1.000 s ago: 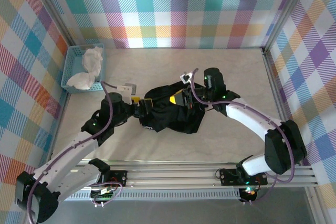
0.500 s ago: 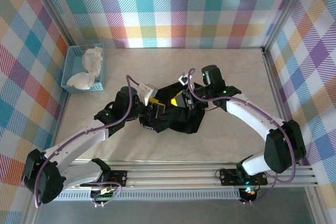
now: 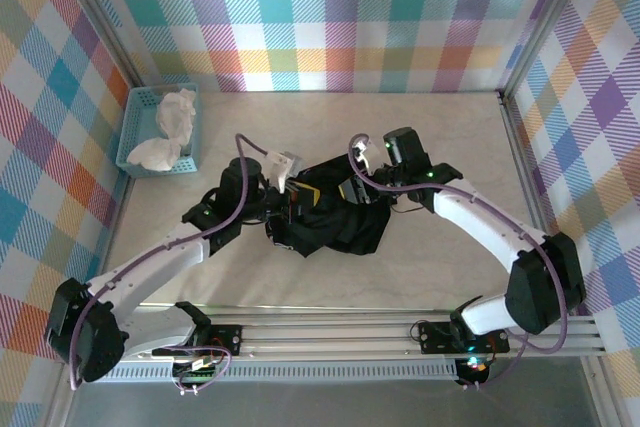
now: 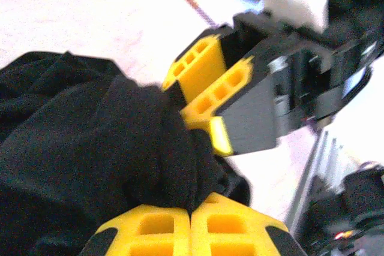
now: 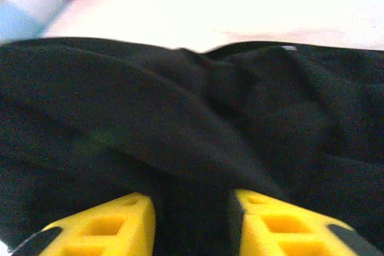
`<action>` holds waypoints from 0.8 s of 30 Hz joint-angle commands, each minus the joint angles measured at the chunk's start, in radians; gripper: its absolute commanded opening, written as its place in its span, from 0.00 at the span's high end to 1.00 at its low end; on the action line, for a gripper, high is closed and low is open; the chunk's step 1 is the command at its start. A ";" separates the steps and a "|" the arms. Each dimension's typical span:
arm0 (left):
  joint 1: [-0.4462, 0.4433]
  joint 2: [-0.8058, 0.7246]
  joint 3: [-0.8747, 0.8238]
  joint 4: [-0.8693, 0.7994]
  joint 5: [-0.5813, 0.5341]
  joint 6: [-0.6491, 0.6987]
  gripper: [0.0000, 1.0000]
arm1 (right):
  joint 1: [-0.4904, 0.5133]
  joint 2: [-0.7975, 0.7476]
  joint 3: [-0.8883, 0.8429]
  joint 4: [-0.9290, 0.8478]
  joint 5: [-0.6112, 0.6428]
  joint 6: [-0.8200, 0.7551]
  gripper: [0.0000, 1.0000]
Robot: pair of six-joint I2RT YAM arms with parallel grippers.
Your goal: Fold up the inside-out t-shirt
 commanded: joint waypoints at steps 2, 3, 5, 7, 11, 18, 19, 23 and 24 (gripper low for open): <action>0.015 -0.046 -0.045 0.160 0.029 -0.241 1.00 | 0.051 -0.116 -0.042 -0.006 0.207 0.000 0.56; 0.018 -0.047 -0.053 0.173 0.028 -0.265 1.00 | 0.055 -0.139 -0.065 0.017 0.177 0.000 0.55; 0.021 -0.050 -0.064 0.181 0.026 -0.284 1.00 | 0.061 -0.183 -0.105 0.061 0.113 -0.009 0.52; 0.023 -0.059 -0.072 0.183 0.020 -0.291 1.00 | 0.067 -0.230 -0.146 0.108 0.043 -0.022 0.49; 0.032 -0.082 -0.080 0.178 0.011 -0.294 1.00 | 0.073 -0.280 -0.198 0.199 -0.115 -0.025 0.47; 0.039 -0.113 -0.094 0.177 0.005 -0.308 1.00 | 0.106 -0.172 -0.194 0.243 -0.111 0.000 0.56; 0.042 -0.122 -0.099 0.177 -0.001 -0.314 1.00 | 0.105 -0.166 -0.189 0.230 -0.078 -0.004 0.63; 0.085 -0.157 -0.127 0.202 0.002 -0.365 1.00 | 0.099 -0.197 -0.194 0.212 -0.023 -0.020 0.99; 0.100 -0.164 -0.134 0.214 0.012 -0.381 1.00 | 0.093 -0.215 -0.201 0.222 -0.037 -0.020 1.00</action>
